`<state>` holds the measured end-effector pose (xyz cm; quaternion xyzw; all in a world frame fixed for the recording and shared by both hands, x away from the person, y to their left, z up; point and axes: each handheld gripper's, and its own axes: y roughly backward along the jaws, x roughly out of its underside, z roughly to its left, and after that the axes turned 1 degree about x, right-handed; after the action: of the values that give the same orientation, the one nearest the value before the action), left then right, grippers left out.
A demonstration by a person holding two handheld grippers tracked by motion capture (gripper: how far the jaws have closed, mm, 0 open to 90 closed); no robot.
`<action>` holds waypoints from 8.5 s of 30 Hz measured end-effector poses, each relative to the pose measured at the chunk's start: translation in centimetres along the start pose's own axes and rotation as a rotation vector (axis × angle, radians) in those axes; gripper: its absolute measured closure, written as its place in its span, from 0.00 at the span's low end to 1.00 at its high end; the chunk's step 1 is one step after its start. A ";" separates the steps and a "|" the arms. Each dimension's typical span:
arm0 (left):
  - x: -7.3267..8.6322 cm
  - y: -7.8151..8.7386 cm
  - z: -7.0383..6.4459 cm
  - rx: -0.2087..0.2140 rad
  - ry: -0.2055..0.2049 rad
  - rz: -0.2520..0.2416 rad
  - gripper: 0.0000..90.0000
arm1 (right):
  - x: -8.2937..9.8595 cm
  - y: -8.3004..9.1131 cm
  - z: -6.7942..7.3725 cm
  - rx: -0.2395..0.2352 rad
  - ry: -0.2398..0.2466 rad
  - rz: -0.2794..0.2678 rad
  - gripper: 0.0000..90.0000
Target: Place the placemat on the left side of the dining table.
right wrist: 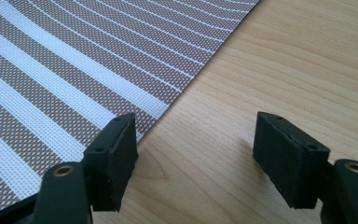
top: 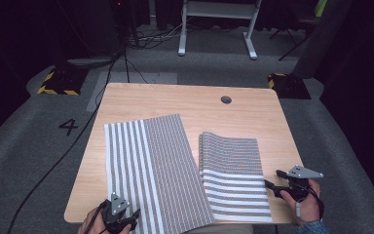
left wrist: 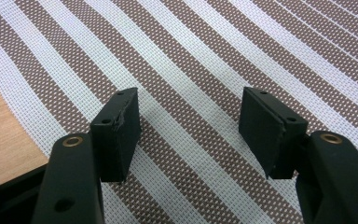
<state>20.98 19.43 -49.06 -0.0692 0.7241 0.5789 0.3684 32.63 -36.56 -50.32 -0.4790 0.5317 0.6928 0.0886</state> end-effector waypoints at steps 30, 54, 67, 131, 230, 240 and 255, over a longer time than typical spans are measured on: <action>-1.5 -1.1 0.0 0.012 -0.032 -0.025 0.84 | -0.1 0.0 0.1 0.002 0.000 0.004 0.33; -5.5 -1.1 7.7 0.048 -0.056 -0.073 0.97 | -0.1 -0.1 0.1 -0.002 -0.003 0.000 0.33; -7.0 -3.0 11.3 0.077 0.008 -0.085 0.96 | -0.1 -0.1 0.1 -0.002 -0.003 0.000 0.33; -9.1 -8.8 -6.8 0.172 -0.133 -0.117 0.41 | -0.1 -0.1 0.1 -0.005 -0.002 0.000 0.32; -9.1 -5.4 -6.5 0.186 -0.168 -0.217 0.34 | -0.1 -0.1 0.1 -0.010 -0.005 0.003 0.32; -8.1 -5.9 -9.3 0.311 -0.299 -0.169 0.35 | -0.1 -0.1 0.1 -0.012 -0.005 0.003 0.31; -6.2 -8.3 -11.0 0.324 -0.381 -0.199 0.32 | -0.1 -0.1 0.1 -0.011 0.002 0.005 0.31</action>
<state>24.82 5.02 -51.18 0.0299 0.7146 0.4189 0.5594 32.70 -36.44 -50.30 -0.4789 0.5291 0.6955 0.0838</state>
